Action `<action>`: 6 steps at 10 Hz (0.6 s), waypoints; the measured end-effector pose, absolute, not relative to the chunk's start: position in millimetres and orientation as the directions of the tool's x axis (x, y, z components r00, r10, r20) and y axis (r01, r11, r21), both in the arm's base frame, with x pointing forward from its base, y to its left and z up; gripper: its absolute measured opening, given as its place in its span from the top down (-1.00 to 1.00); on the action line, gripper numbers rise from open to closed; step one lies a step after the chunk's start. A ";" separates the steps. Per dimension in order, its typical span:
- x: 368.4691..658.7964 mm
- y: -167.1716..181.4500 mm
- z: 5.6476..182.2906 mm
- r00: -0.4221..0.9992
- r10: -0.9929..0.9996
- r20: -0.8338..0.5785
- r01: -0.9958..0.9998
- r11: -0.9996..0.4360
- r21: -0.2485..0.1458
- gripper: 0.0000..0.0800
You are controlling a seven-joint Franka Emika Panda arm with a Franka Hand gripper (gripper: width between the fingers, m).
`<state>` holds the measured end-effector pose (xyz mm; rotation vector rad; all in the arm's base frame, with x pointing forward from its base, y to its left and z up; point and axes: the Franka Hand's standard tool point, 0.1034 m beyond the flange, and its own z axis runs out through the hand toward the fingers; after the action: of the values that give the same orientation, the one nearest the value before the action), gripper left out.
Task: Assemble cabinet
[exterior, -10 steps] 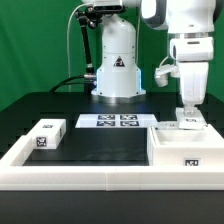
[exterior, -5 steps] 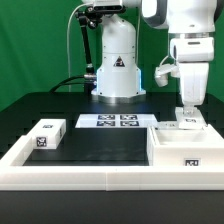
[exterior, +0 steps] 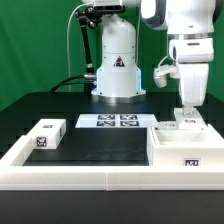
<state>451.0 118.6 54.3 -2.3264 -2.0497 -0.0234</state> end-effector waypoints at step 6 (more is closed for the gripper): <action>451.0 112.8 55.9 0.113 0.993 0.031 0.993 -0.112 -0.031 0.82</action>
Offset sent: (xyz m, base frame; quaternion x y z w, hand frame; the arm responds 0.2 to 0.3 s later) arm 0.0079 0.0014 0.0151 -0.0071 -0.0135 0.0159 0.9998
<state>451.0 112.8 55.9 -2.3112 -2.0633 -0.0035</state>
